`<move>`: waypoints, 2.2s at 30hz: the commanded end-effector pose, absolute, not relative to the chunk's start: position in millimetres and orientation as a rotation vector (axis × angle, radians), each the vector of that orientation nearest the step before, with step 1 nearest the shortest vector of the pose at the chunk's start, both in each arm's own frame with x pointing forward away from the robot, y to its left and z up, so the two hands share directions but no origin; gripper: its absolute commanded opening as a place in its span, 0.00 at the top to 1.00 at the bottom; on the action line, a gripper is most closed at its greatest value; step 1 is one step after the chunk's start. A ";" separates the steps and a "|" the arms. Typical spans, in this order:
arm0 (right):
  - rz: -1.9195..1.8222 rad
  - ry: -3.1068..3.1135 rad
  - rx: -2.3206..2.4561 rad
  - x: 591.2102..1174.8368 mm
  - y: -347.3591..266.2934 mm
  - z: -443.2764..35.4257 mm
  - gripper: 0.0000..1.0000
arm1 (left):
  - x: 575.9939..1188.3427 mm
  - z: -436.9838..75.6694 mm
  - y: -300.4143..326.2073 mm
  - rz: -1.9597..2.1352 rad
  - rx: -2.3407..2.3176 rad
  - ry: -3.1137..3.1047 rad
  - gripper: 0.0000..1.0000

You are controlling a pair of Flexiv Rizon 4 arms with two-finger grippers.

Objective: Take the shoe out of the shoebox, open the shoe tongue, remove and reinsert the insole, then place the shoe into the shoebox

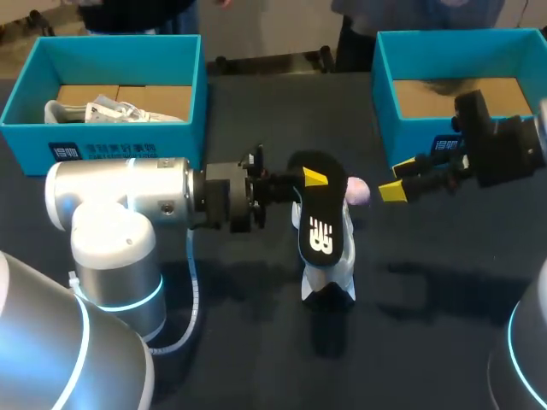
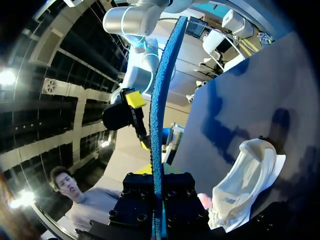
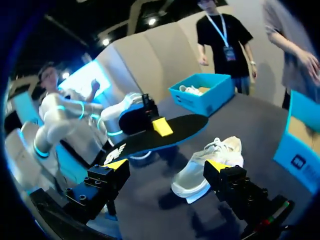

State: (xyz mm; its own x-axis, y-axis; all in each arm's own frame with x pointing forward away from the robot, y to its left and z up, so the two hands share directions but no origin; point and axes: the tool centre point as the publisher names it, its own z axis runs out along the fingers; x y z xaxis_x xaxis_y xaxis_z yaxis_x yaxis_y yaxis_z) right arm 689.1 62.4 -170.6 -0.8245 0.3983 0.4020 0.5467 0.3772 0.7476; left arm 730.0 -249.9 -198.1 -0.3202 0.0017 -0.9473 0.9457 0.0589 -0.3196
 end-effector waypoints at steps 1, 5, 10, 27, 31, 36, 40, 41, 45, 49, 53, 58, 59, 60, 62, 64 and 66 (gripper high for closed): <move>-1.423 -2.548 -0.722 693.2 60.6 -167.7 0.00 | 729.1 -198.2 -250.1 -1.392 1.002 1.481 1.00; -1.423 -2.548 -0.722 693.2 60.6 -167.7 0.00 | 729.1 -198.2 -250.1 -1.392 1.002 1.481 1.00; -1.423 -2.548 -0.722 693.2 60.6 -167.7 0.00 | 729.1 -198.2 -250.1 -1.392 1.002 1.481 1.00; -1.395 -2.882 -0.371 694.0 48.7 -177.2 0.00 | 714.3 -197.3 -244.9 -1.521 0.972 1.580 1.00; -1.341 -2.911 -0.459 696.9 41.3 -184.0 0.00 | 707.9 -198.1 -240.0 -1.573 0.948 1.643 1.00; -1.341 -2.911 -0.459 696.9 41.3 -184.0 0.00 | 706.5 -199.4 -231.2 -1.650 0.911 1.728 1.00; -1.341 -2.911 -0.459 696.9 41.3 -184.0 0.00 | 706.7 -193.1 -225.6 -1.700 0.858 1.749 1.00; -1.341 -2.911 -0.459 696.9 41.3 -184.0 0.00 | 706.4 -192.5 -224.9 -1.718 0.842 1.751 1.00; -1.341 -2.911 -0.459 696.9 41.3 -184.0 0.00 | 705.3 -191.6 -221.7 -1.765 0.782 1.771 1.00; -1.157 -2.978 -0.460 697.4 42.8 -190.6 0.00 | 704.5 -191.6 -220.6 -1.817 0.710 1.783 1.00; -1.124 -3.038 -0.441 692.1 27.0 -204.9 0.00 | 703.7 -194.3 -221.4 -1.869 0.663 1.806 1.00; -1.116 -3.096 -0.410 690.1 16.7 -220.6 0.00 | 700.7 -191.6 -220.2 -1.952 0.596 1.824 1.00; -1.103 -3.108 -0.407 690.0 14.7 -223.7 0.00 | 700.6 -190.8 -220.0 -1.964 0.592 1.820 1.00; -1.119 -3.118 -0.411 689.8 13.2 -225.8 0.00 | 700.0 -190.1 -220.1 -1.983 0.578 1.821 1.00; -1.111 -3.133 -0.390 689.7 9.7 -229.1 0.00 | 699.5 -188.8 -221.0 -1.998 0.561 1.818 1.00; -1.090 -3.143 -0.385 690.4 6.8 -231.6 0.00 | 698.3 -188.2 -222.6 -2.017 0.542 1.819 1.00; -1.093 -3.146 -0.380 691.6 4.9 -233.1 0.00 | 696.2 -189.7 -223.9 -2.021 0.537 1.825 1.00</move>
State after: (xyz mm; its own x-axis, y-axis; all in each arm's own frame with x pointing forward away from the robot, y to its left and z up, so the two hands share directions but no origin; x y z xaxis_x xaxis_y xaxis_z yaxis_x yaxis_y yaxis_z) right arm 696.6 8.1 -230.2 -0.9546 0.2757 -0.1130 0.1482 0.7684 0.6226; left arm 699.1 -221.5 -187.8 -0.8598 -0.0104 -0.5105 0.5088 -0.1012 -0.8549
